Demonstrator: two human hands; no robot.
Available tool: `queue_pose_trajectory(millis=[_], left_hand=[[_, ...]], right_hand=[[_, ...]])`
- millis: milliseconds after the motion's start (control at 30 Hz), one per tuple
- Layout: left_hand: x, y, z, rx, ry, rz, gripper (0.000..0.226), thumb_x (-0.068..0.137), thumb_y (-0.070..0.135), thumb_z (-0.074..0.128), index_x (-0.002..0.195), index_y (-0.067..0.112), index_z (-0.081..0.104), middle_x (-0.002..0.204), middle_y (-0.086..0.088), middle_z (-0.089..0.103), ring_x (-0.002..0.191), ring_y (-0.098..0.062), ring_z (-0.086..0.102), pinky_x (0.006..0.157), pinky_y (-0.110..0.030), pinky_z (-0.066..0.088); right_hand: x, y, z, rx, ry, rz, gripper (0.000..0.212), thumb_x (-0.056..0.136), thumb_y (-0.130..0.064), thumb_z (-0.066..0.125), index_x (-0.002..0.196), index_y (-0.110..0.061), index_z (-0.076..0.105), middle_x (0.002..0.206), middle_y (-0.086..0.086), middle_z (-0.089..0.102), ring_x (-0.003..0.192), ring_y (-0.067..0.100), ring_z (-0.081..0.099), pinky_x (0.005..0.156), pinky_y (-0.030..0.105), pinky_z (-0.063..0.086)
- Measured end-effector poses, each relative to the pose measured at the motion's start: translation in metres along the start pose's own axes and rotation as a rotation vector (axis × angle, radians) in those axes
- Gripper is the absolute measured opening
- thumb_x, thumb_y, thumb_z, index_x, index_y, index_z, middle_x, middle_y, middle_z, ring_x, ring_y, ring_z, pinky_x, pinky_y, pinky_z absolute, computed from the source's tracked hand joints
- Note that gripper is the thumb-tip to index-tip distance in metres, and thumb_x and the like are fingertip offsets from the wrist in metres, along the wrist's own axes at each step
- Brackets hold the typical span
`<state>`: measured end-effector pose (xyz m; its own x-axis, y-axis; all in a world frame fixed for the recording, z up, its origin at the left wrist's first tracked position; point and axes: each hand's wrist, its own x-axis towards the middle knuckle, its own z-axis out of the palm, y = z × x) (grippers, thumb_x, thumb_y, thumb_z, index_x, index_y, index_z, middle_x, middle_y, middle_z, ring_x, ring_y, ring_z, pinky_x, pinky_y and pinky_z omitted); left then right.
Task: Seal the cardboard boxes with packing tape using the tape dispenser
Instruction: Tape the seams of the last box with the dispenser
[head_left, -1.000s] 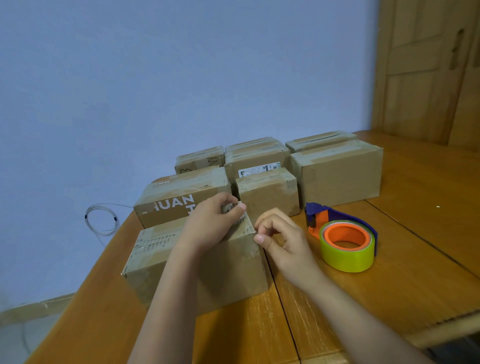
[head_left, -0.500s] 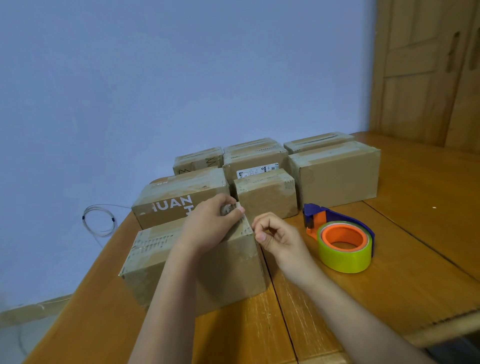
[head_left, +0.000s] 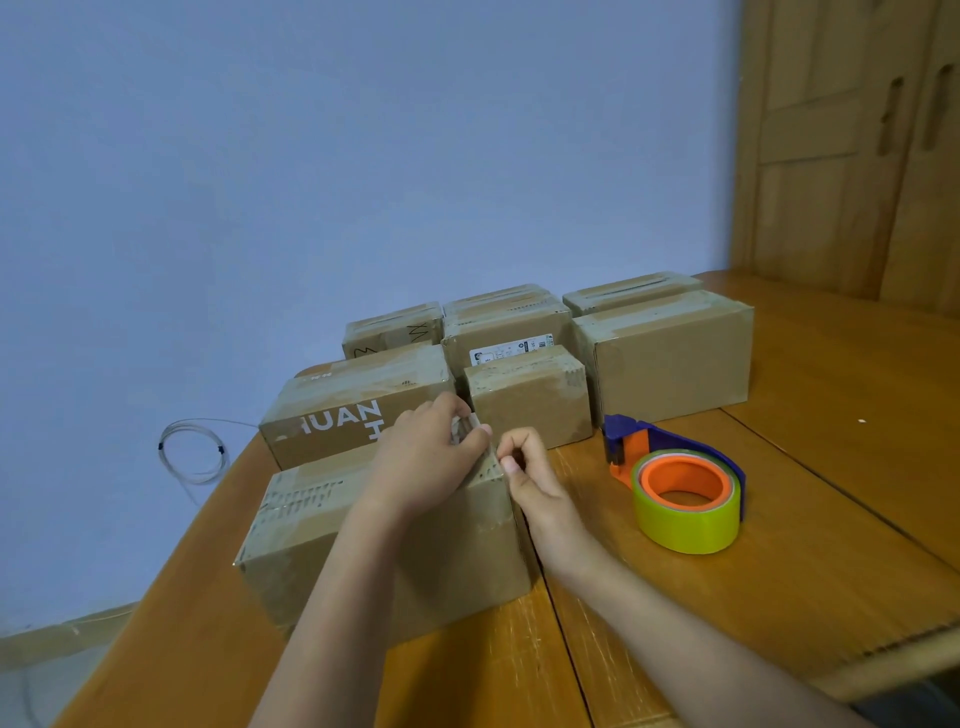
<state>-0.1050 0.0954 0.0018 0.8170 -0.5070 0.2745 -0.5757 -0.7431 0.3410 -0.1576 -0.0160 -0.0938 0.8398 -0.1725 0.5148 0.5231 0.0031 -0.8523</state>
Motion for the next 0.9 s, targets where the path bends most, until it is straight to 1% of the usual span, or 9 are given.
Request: queue_pose_trajectory(millis=[167,233,367,433,533,633,733,833,900], left_hand=[[0.000,-0.003,0.000,-0.021,0.009,0.000,0.032,0.096,0.043,0.049,0.118,0.021,0.053,0.113,0.000,0.060,0.106,-0.022,0.054,0.091,-0.039,0.044],[0.000,-0.002,0.000,-0.028,0.009,0.010,0.032,0.096,0.043,0.049,0.119,0.021,0.053,0.113,0.000,0.060,0.105,-0.021,0.054,0.089,-0.037,0.045],[0.000,-0.002,0.000,-0.033,0.012,0.008,0.033,0.096,0.043,0.049,0.121,0.021,0.053,0.116,0.000,0.060,0.107,-0.020,0.053,0.087,-0.035,0.044],[-0.001,-0.002,0.000,-0.039,0.006,0.001,0.033,0.096,0.043,0.048,0.121,0.021,0.053,0.117,0.000,0.060,0.107,-0.020,0.053,0.086,-0.034,0.044],[-0.001,-0.001,-0.001,-0.050,-0.009,-0.011,0.033,0.096,0.043,0.049,0.121,0.022,0.053,0.117,0.000,0.060,0.108,-0.020,0.053,0.090,-0.037,0.044],[0.000,-0.003,-0.003,-0.091,-0.032,-0.034,0.035,0.095,0.044,0.050,0.122,0.023,0.054,0.116,0.000,0.060,0.109,-0.020,0.054,0.093,-0.038,0.045],[0.000,-0.006,-0.004,-0.350,-0.045,-0.065,0.029,0.095,0.037,0.053,0.120,0.023,0.058,0.117,0.004,0.062,0.111,-0.015,0.056,0.091,-0.031,0.046],[-0.002,-0.009,-0.010,-0.644,-0.048,-0.080,0.021,0.096,0.018,0.055,0.115,0.020,0.062,0.114,0.006,0.065,0.109,-0.010,0.060,0.081,-0.015,0.045],[-0.003,-0.012,-0.013,-0.819,-0.050,-0.092,0.022,0.092,0.011,0.058,0.112,0.019,0.065,0.113,0.002,0.068,0.106,-0.012,0.062,0.083,-0.015,0.048]], right_hand=[[-0.002,0.001,0.001,-0.087,0.045,-0.049,0.051,0.085,-0.070,0.042,0.098,-0.021,0.045,0.082,-0.020,0.045,0.075,-0.001,0.044,0.067,0.014,0.039],[-0.002,0.004,0.000,-0.120,0.044,-0.041,0.052,0.083,-0.073,0.040,0.101,-0.025,0.046,0.088,-0.015,0.046,0.080,0.002,0.045,0.071,0.016,0.040],[-0.006,0.011,-0.004,-0.212,0.013,0.019,0.028,0.090,-0.061,0.031,0.112,-0.050,0.042,0.119,-0.007,0.044,0.114,0.004,0.043,0.093,0.019,0.040],[-0.009,0.011,-0.006,-0.241,-0.005,0.033,0.027,0.093,-0.054,0.030,0.119,-0.053,0.038,0.128,-0.009,0.040,0.122,-0.001,0.037,0.096,0.014,0.037],[-0.011,0.010,-0.005,-0.303,0.010,-0.001,0.030,0.094,-0.044,0.028,0.123,-0.050,0.036,0.126,-0.012,0.039,0.120,-0.005,0.037,0.094,0.008,0.035],[-0.011,0.009,-0.002,-0.376,0.060,-0.077,0.035,0.094,-0.027,0.030,0.121,-0.047,0.039,0.116,-0.013,0.042,0.109,-0.003,0.042,0.091,0.009,0.036],[-0.010,0.014,-0.005,-0.509,0.112,-0.162,0.045,0.086,-0.009,0.038,0.121,-0.034,0.048,0.108,-0.015,0.045,0.103,0.002,0.046,0.087,0.017,0.042],[-0.004,0.012,-0.011,-0.578,0.238,-0.228,0.039,0.083,-0.007,0.044,0.116,-0.027,0.052,0.103,-0.017,0.046,0.097,0.003,0.050,0.079,0.019,0.046],[0.006,0.003,-0.013,-0.578,0.306,-0.296,0.036,0.084,-0.007,0.045,0.113,-0.026,0.052,0.102,-0.016,0.047,0.096,0.001,0.050,0.079,0.014,0.043]])
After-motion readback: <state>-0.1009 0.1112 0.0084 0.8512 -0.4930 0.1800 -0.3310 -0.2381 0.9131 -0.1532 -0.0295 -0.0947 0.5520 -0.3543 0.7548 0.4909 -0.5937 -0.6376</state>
